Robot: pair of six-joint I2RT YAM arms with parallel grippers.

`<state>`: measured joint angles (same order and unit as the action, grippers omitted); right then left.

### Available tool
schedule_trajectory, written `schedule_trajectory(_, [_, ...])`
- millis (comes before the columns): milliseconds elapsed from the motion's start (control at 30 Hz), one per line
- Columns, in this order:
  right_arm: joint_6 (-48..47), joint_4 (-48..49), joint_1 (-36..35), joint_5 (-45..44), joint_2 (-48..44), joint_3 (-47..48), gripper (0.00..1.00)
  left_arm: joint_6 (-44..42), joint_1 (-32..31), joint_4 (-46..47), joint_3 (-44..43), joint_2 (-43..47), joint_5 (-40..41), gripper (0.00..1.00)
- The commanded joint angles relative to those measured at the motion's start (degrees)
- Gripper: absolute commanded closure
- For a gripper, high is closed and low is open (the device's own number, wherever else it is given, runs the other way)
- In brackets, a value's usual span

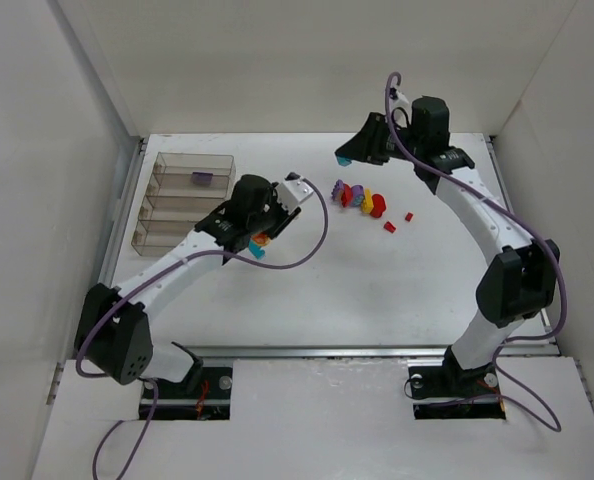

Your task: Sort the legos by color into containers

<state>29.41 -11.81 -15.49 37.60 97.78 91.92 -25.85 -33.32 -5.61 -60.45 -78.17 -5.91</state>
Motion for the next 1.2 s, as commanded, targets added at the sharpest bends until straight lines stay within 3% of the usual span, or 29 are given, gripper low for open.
schedule_trajectory(0, [0.30,0.92,-0.51,-2.62,-2.50,-2.00,1.00,-0.08,-0.17,-1.51,4.71,-3.38,-1.90,0.91])
schedule_trajectory(200, [-3.91,-2.94,-1.65,-5.17,-1.98,-1.40,1.00,2.73,0.36,1.91,8.50,-7.51,-3.84,0.64])
schedule_trajectory(333, [-4.97,-4.27,-2.36,-6.58,-1.98,-0.78,1.00,3.95,0.36,1.91,7.81,-10.33,-3.84,0.64])
schedule_trajectory(400, [-4.97,-4.27,-2.36,-6.58,-1.98,-0.78,1.00,3.96,0.36,1.39,7.10,-11.21,-5.07,0.59])
schedule_trajectory(433, [-4.97,-4.27,-2.36,-6.58,-1.98,-0.78,1.00,3.96,0.36,1.39,6.57,-11.21,-5.86,0.53])
schedule_trajectory(467, [-4.97,-4.27,-2.36,-6.58,-1.98,-0.78,1.00,3.96,0.36,1.39,6.57,-11.21,-5.86,0.36])
schedule_trajectory(600, [-5.50,-4.27,-2.88,-6.58,-1.98,-0.78,1.00,2.91,0.36,-0.63,5.25,-11.21,-6.66,0.16])
schedule_trajectory(833, [-6.03,-5.32,-2.88,-2.72,-0.93,-0.16,1.00,-1.92,0.36,-6.08,-4.32,-7.10,-8.84,0.10])
schedule_trajectory(900, [-6.03,-5.32,-2.88,-2.10,-0.31,0.53,1.00,-4.82,0.36,-6.08,-7.66,-5.68,-11.57,0.00])
schedule_trajectory(1167, [-4.72,-2.61,-5.43,2.20,0.75,2.74,1.00,-6.41,-0.25,3.67,-13.56,-4.36,-11.84,0.00])
